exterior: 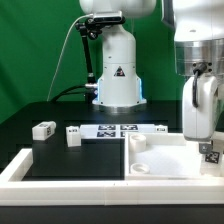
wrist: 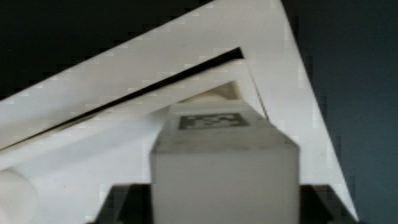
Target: Assemble one leg
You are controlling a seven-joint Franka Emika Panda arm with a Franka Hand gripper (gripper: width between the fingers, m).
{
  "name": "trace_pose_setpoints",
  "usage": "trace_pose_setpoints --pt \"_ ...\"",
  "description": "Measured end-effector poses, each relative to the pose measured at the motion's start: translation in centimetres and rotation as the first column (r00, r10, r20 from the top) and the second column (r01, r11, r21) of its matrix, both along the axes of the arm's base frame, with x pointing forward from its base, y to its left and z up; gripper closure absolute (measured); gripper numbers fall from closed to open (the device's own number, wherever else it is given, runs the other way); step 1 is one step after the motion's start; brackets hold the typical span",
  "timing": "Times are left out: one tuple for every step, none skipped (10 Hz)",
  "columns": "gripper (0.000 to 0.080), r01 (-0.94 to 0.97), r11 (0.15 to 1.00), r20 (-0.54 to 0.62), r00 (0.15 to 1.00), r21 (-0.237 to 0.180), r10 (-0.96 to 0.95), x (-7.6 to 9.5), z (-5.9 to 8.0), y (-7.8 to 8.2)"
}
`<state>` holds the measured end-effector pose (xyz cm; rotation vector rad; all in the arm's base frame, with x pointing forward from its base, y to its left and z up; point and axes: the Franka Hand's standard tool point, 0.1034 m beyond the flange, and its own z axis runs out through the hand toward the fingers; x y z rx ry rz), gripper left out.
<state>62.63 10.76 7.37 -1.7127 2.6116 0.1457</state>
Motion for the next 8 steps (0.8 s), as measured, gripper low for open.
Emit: trace_pose_setpoints --pt "0.0506 -0.01 1.0 0.003 1.0 0.003 0.01 0.05 -0.01 0.01" --pt "0.0506 -0.041 0.999 0.003 0.999 0.005 0.041 -0.05 -0.11 0.05" --pt "0.0273 -0.041 0.999 0.003 0.999 0.005 0.041 -0.05 -0.12 0.06" --pt "0.0273 -0.042 0.999 0.003 0.999 0.005 0.042 -0.05 -0.12 0.06" --pt "0.0175 -0.042 0.999 0.003 0.999 0.005 0.042 -0.05 -0.12 0.06" --pt "0.0158 -0.042 0.999 0.003 0.999 0.005 0.042 -0.05 -0.13 0.06" --pt "0.0158 -0.042 0.999 0.003 0.999 0.005 0.042 -0.05 -0.13 0.06" --pt "0.0151 -0.042 0.999 0.003 0.999 0.005 0.042 -0.05 -0.13 0.06"
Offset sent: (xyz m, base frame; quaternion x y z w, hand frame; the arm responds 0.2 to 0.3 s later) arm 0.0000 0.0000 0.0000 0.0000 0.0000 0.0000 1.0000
